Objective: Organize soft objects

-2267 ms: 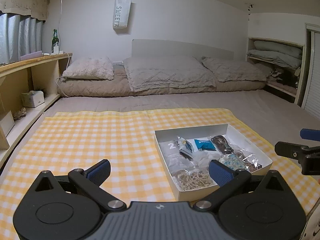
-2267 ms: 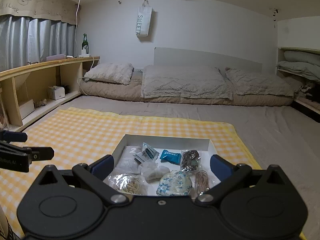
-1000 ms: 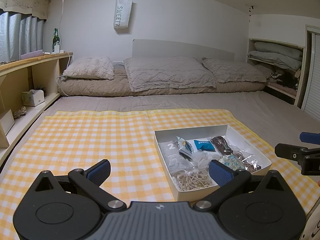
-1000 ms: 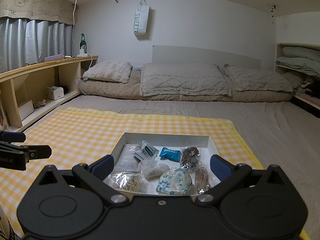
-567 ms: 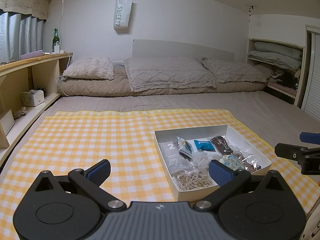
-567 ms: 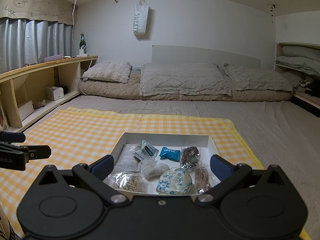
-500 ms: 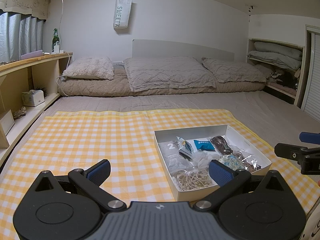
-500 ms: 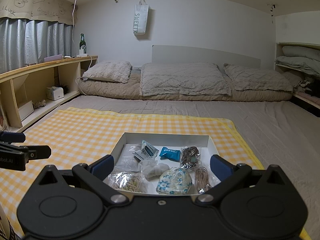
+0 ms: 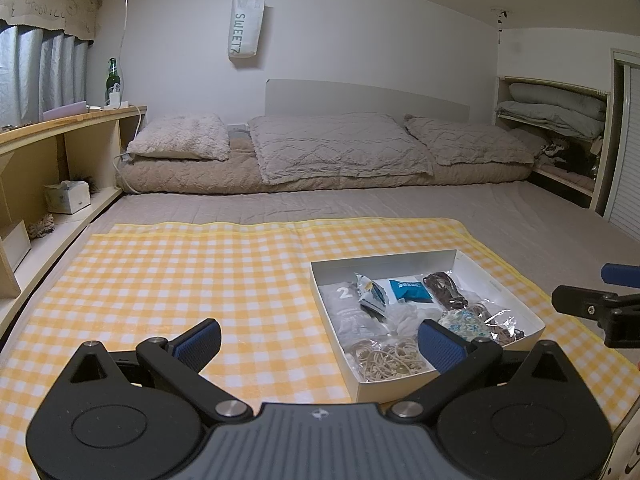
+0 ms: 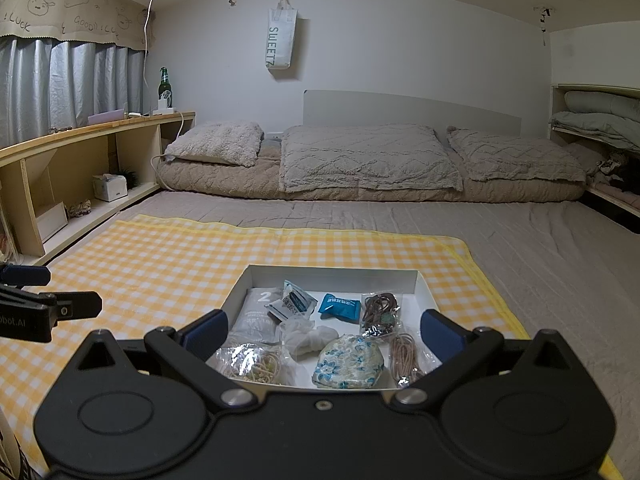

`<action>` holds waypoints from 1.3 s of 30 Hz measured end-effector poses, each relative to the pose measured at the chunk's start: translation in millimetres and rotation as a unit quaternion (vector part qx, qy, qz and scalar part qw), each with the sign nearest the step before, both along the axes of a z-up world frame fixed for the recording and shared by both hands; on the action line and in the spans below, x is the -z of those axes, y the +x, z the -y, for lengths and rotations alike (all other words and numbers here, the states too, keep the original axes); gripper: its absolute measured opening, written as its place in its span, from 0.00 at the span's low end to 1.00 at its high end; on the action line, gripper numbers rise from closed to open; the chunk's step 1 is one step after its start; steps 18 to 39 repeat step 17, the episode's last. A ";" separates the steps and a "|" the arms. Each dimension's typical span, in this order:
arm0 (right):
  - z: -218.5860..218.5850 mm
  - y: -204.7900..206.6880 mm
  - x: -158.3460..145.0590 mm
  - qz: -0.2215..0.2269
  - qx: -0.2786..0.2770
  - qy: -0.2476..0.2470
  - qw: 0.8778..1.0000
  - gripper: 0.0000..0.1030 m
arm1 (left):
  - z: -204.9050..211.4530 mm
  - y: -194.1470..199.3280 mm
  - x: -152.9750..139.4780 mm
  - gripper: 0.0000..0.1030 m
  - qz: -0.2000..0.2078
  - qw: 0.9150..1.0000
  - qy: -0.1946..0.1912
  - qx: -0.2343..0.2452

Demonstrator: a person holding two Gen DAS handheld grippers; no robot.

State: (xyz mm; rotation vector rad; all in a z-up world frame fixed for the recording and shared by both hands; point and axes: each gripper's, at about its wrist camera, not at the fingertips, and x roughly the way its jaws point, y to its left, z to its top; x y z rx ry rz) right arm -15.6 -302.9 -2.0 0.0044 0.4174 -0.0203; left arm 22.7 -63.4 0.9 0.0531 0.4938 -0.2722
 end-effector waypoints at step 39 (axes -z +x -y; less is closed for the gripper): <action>0.6 0.5 -0.5 0.000 0.000 0.000 1.000 1.00 | -1.3 0.0 -0.1 1.00 -0.001 1.000 0.000 0.000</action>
